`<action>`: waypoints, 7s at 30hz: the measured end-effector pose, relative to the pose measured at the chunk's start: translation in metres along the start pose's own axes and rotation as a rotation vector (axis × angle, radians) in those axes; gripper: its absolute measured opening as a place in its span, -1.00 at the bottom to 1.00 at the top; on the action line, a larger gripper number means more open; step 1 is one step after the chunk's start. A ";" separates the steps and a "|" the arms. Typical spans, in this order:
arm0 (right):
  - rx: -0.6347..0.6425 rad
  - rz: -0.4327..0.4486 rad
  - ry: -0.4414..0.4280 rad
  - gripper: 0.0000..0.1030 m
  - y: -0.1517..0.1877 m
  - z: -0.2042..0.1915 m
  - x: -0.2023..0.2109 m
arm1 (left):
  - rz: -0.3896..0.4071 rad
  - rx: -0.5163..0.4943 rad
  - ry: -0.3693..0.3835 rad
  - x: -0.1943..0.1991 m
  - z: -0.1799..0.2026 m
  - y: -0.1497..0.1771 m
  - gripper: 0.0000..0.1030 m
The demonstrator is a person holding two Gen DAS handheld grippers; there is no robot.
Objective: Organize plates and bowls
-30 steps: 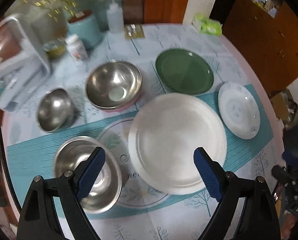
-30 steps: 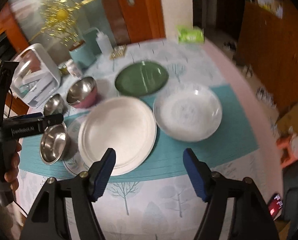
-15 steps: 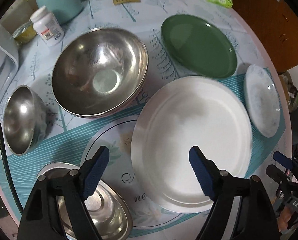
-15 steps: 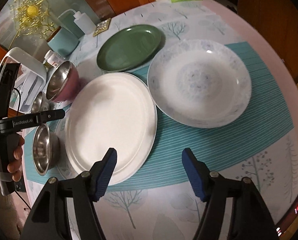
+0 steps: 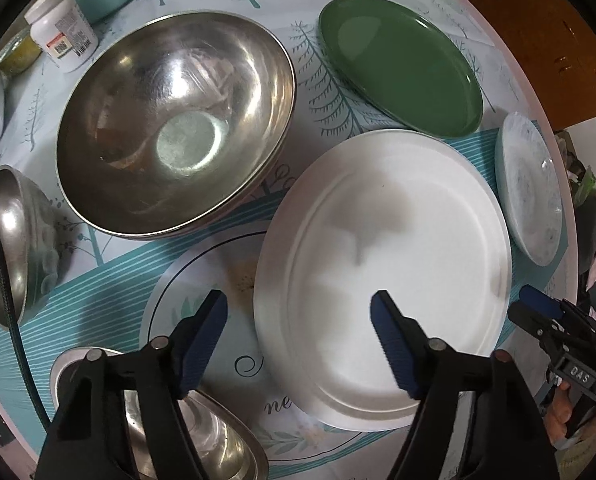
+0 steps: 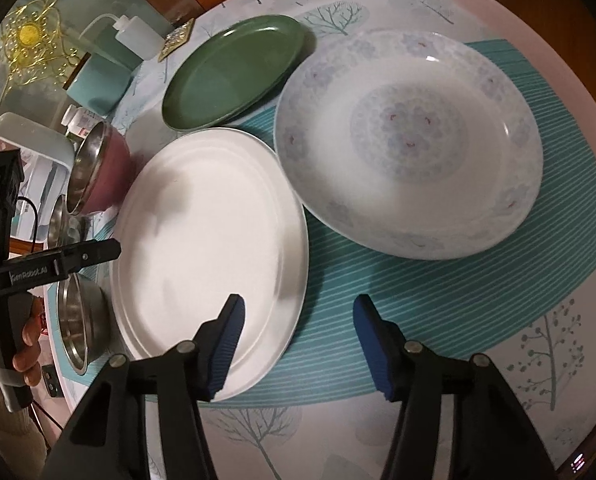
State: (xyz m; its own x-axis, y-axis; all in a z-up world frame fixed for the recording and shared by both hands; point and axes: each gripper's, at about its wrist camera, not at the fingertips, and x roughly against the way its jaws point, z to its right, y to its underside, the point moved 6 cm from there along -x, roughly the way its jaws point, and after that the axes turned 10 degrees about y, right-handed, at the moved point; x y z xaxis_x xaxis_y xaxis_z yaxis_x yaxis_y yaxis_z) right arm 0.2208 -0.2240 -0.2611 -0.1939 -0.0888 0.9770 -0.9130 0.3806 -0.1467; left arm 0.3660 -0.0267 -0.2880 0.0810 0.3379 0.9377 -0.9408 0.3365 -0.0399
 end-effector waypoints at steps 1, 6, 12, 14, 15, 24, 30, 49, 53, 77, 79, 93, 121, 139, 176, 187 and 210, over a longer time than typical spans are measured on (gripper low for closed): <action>-0.005 -0.003 -0.002 0.06 -0.001 0.000 -0.002 | -0.005 0.002 0.005 -0.002 -0.001 0.000 0.33; -0.020 -0.008 -0.006 0.04 -0.006 -0.001 -0.008 | -0.020 0.017 0.025 -0.009 -0.005 -0.004 0.29; -0.031 -0.020 -0.015 -0.07 -0.012 -0.001 -0.015 | -0.026 0.025 0.043 -0.015 -0.009 -0.003 0.19; -0.032 -0.022 -0.019 -0.09 -0.013 -0.002 -0.017 | -0.031 0.024 0.045 -0.016 -0.009 -0.003 0.14; -0.031 -0.024 -0.022 -0.10 -0.013 -0.002 -0.018 | -0.032 0.025 0.047 -0.017 -0.010 -0.002 0.10; -0.003 -0.030 -0.021 -0.47 -0.014 -0.011 -0.023 | -0.039 0.028 0.050 -0.027 -0.009 -0.003 -0.12; -0.004 -0.035 -0.010 -0.63 -0.014 -0.011 -0.024 | -0.030 0.023 0.029 -0.025 -0.008 -0.002 -0.24; 0.041 -0.017 -0.046 -0.64 0.010 0.006 0.023 | 0.022 0.035 0.077 0.030 0.021 0.055 -0.37; 0.068 0.010 -0.041 -0.64 0.021 0.017 0.048 | 0.051 0.005 0.088 0.050 0.045 0.083 -0.37; 0.263 -0.087 0.020 -0.62 0.142 0.060 0.050 | 0.074 0.206 0.157 0.009 0.085 0.274 -0.37; 0.270 -0.093 0.033 -0.62 0.144 0.060 0.045 | 0.078 0.232 0.156 0.000 0.083 0.281 -0.37; 0.299 -0.092 0.088 -0.60 0.137 0.055 0.026 | 0.113 0.293 0.125 -0.018 0.072 0.283 -0.37; 0.353 0.036 0.163 -0.25 0.134 0.052 0.033 | 0.241 0.258 -0.038 -0.013 0.085 0.271 0.01; 0.463 0.260 0.063 -0.25 0.134 0.021 0.145 | 0.520 0.116 -0.114 0.123 0.145 0.262 0.29; 0.385 0.568 0.088 0.03 -0.075 0.021 0.311 | 0.589 0.016 -0.184 0.254 0.189 0.048 0.69; 0.315 0.411 0.073 0.02 -0.161 -0.006 0.217 | 0.463 0.049 -0.258 0.157 0.129 -0.062 0.69; 0.221 0.101 0.038 -0.06 -0.231 -0.014 0.000 | 0.241 0.141 -0.092 -0.021 0.064 -0.147 0.27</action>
State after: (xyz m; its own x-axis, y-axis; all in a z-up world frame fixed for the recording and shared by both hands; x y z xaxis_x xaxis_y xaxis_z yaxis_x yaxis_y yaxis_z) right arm 0.4370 -0.2990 -0.2251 -0.2789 -0.0245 0.9600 -0.9468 0.1744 -0.2706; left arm 0.4813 -0.1401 -0.2800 -0.1745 0.3096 0.9347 -0.9663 0.1284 -0.2229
